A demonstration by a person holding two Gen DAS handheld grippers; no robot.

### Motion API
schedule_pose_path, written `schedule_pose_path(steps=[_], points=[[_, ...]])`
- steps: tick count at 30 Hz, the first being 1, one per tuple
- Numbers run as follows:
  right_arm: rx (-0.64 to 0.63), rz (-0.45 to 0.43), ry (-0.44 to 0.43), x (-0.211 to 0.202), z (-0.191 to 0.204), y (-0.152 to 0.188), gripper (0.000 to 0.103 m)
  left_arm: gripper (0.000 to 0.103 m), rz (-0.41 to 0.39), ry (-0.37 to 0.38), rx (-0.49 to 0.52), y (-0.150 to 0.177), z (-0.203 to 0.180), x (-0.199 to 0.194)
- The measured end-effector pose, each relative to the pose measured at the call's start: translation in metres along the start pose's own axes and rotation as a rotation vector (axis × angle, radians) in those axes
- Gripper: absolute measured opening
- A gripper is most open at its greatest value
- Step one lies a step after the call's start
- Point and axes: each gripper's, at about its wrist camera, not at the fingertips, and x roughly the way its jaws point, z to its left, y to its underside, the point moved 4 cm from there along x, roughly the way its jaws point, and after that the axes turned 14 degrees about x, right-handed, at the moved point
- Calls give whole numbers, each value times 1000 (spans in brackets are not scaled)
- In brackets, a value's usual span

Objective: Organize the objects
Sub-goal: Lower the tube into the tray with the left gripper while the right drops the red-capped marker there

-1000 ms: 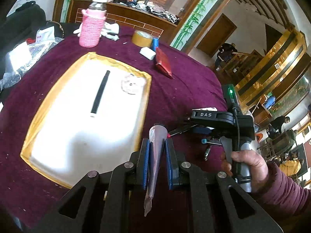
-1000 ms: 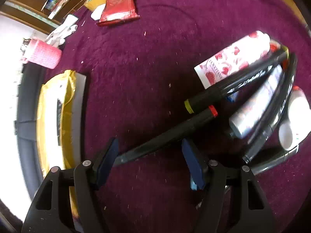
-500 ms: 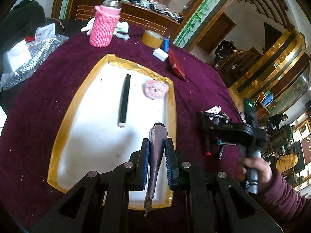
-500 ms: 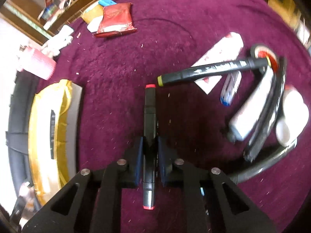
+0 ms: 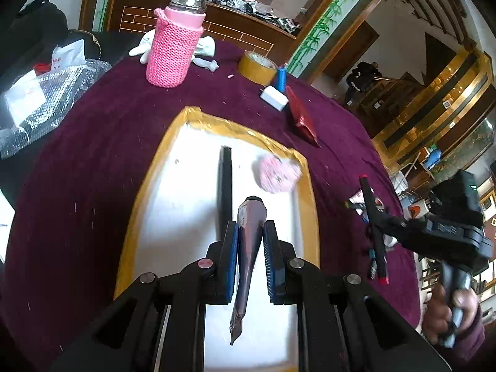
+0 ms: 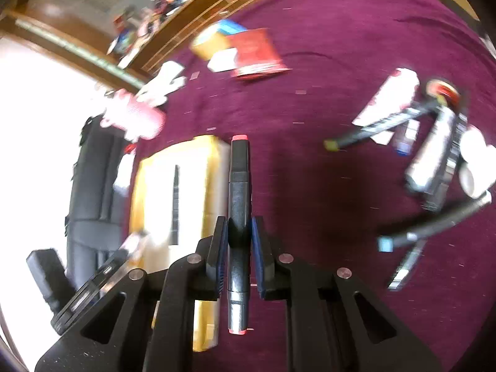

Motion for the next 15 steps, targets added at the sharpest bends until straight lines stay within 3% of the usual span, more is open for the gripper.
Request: schedule_pose_path(steps=[4, 9, 15], points=[[-56, 82, -24, 41, 48, 10, 13, 12, 19, -27, -10, -16, 16, 21], [-115, 150, 23, 94, 79, 25, 13, 12, 61, -92, 8, -25, 33, 53], [-164, 132, 131, 136, 87, 20, 13, 12, 72, -109, -7, -27, 49, 70]])
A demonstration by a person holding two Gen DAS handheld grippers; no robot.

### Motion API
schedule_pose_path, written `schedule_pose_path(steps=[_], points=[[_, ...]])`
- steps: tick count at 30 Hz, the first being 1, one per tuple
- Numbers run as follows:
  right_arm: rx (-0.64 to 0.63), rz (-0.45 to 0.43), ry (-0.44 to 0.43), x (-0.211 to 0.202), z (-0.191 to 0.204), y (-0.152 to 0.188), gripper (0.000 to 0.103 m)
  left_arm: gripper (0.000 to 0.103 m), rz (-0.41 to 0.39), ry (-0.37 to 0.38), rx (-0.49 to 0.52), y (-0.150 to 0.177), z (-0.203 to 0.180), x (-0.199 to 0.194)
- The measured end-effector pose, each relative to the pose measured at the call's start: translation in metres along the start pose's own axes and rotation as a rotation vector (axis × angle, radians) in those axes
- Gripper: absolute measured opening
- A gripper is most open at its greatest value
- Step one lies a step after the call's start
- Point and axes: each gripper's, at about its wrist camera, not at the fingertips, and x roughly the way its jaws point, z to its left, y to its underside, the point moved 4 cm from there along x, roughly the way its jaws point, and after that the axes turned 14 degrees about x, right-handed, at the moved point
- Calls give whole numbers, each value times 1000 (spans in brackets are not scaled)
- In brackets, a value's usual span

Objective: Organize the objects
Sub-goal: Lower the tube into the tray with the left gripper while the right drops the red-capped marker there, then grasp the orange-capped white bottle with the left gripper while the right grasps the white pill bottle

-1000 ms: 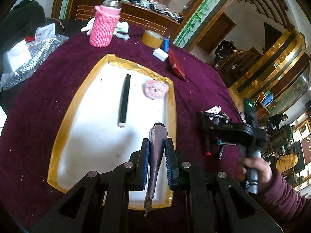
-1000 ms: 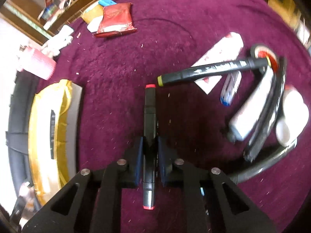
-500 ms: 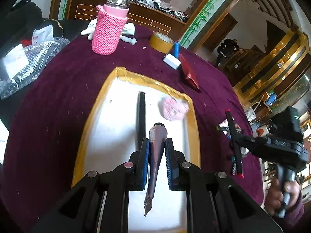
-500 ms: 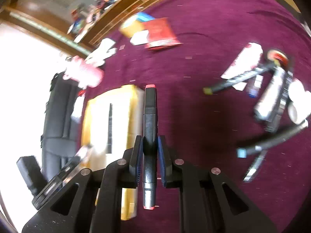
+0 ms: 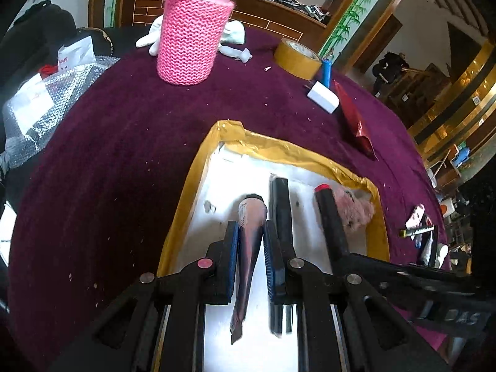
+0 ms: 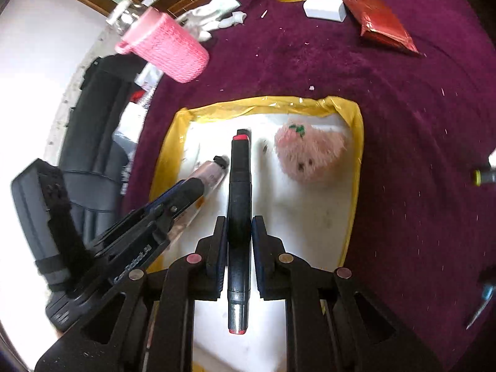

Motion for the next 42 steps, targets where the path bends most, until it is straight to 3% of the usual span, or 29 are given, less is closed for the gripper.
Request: schedule_pose_path(steps=[5, 6, 8, 10, 14, 19, 22, 26, 32, 38, 42], points=[[-11, -9, 42, 12, 0, -11, 13, 15, -14, -8, 6, -10, 2, 3], [-14, -11, 50, 15, 0, -13, 13, 18, -18, -9, 8, -12, 2, 3], [-27, -13, 64, 19, 1, -16, 14, 40, -24, -6, -1, -14, 3, 2], [-30, -7, 76, 20, -3, -16, 14, 44, -33, 34, -24, -16, 4, -1], [-8, 4, 74, 19, -7, -19, 16, 47, -75, 8, -31, -19, 2, -16], [-13, -58, 50, -15, -10, -18, 20, 57, -178, 1, -102, -8, -2, -49], [10, -110, 26, -46, -23, -10, 26, 57, -179, 18, -98, 8, -19, -50], [47, -165, 36, -76, -51, 0, 27, 57, -139, -6, 25, 22, -54, -36], [134, -230, 57, -113, -100, 17, 27, 57, 0, -25, 167, 42, -93, -8], [259, -284, 51, -161, -169, 29, 27, 57, 40, -19, 109, 64, -104, -10], [329, -322, 51, -193, -220, 33, 27, 57, -29, -32, 86, 60, -106, -34]])
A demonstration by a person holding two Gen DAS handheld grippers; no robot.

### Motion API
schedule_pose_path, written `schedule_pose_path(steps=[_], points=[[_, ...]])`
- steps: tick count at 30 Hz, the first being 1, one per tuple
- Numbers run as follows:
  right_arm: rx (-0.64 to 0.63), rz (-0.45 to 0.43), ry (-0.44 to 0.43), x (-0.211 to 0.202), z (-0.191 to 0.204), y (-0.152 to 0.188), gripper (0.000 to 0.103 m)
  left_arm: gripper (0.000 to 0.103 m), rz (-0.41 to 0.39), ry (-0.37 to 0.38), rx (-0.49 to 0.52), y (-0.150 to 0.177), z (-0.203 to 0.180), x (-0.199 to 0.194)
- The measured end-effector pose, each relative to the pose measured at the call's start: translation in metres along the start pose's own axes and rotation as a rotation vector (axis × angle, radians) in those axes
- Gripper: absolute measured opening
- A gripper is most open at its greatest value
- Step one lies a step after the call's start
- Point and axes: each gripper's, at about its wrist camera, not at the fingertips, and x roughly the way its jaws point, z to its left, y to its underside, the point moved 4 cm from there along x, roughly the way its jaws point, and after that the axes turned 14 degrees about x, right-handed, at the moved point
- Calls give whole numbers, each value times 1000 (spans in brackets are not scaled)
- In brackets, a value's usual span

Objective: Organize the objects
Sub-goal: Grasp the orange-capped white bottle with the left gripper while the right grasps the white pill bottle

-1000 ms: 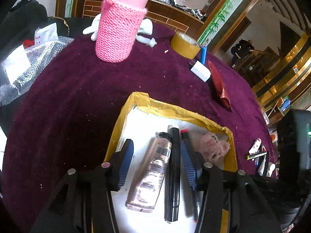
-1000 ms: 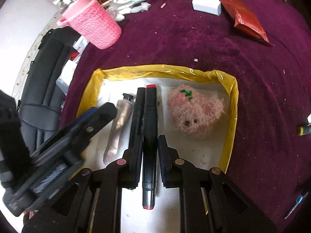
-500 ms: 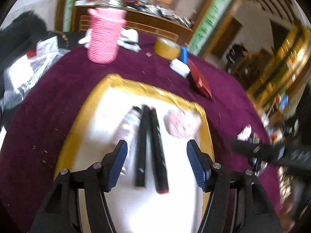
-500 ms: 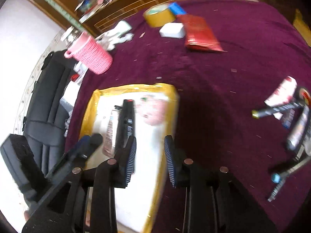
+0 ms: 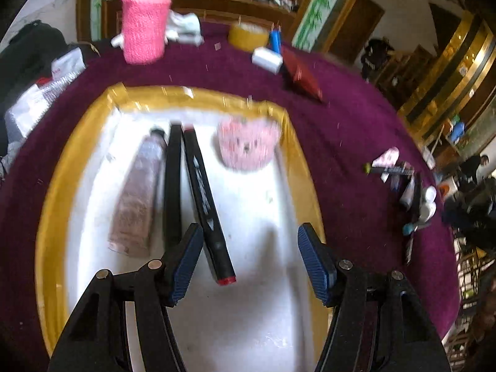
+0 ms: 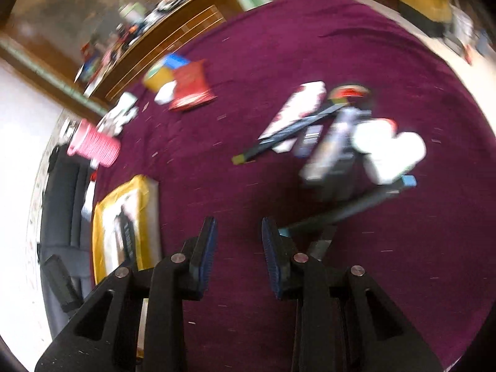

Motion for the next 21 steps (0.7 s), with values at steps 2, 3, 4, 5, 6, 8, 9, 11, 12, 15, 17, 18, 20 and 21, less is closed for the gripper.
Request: schedule_pose_path(steps=[2, 3, 4, 5, 6, 8, 9, 11, 12, 15, 17, 18, 20, 21], points=[[38, -15, 0, -11, -26, -14, 27, 57, -38, -13, -19, -10, -4, -23], [59, -23, 2, -16, -41, -21, 29, 57, -68, -30, -16, -17, -10, -40], [77, -29, 4, -20, -54, -28, 29, 57, -88, -46, -10, -22, -17, -54], [97, -34, 7, -23, -67, -35, 31, 57, -100, -51, -10, -25, -21, -61], [119, -37, 7, -26, -81, -42, 33, 58, -119, -47, -21, -27, -30, -74], [152, -42, 1, -29, -100, -53, 33, 60, -134, -15, -52, -28, -44, -87], [160, -42, -2, -29, -108, -59, 33, 60, -131, 6, -74, -25, -57, -90], [155, -38, -9, -25, -114, -68, 33, 60, -110, 28, -86, -19, -72, -89], [145, -31, -16, -21, -116, -73, 33, 60, -83, 45, -86, -15, -81, -85], [97, 3, -31, -3, -111, -85, 33, 60, -31, 51, -71, -6, -107, -78], [67, 24, -29, 12, -106, -92, 33, 60, -21, 41, -61, 0, -120, -79], [59, 26, -29, 16, -106, -96, 34, 60, -18, 34, -61, 2, -125, -79], [38, 13, -33, 24, -100, -105, 34, 60, -14, 26, -66, 7, -130, -81], [28, 12, -27, 28, -97, -110, 34, 60, -8, 16, -72, 9, -132, -81]])
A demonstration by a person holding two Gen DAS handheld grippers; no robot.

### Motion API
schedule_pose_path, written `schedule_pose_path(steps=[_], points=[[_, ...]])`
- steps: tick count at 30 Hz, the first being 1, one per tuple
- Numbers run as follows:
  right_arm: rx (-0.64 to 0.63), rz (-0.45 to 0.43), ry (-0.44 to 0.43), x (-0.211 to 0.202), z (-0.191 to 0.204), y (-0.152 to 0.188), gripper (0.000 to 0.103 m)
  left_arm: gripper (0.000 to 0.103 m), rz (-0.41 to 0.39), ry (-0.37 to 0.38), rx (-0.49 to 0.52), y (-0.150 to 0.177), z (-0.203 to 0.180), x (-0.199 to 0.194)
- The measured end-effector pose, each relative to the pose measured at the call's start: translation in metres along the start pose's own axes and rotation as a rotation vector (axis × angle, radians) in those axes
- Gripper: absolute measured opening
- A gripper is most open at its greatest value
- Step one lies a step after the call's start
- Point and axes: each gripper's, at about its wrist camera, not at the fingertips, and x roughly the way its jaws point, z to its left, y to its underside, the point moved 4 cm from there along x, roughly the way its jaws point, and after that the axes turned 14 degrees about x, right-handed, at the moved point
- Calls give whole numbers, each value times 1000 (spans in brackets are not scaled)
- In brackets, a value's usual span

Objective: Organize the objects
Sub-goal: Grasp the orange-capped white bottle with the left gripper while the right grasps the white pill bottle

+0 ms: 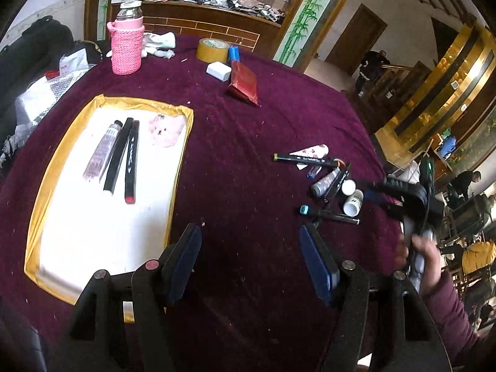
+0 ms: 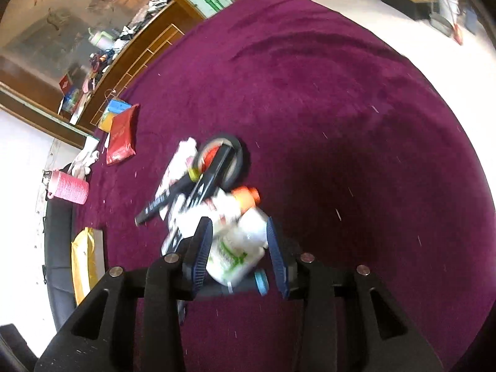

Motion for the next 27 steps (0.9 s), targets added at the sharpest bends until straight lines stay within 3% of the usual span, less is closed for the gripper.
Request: schedule_pose_path(steps=[5, 8, 14, 19, 22, 27], points=[[-45, 109, 10, 33, 13, -8, 36, 60, 7, -16, -48, 10, 2, -4], [-114, 182, -47, 38, 31, 14, 37, 60, 2, -20, -64, 11, 1, -4], [-243, 418, -166, 46, 68, 76, 37, 60, 23, 8, -30, 9, -16, 11], [-167, 333, -264, 2, 56, 61, 39, 60, 83, 24, 129, 14, -52, 37], [-151, 246, -212, -17, 33, 46, 44, 60, 98, 33, 180, 10, -68, 51], [-107, 231, -155, -25, -5, 45, 44, 60, 131, 65, 240, -10, -78, 84]])
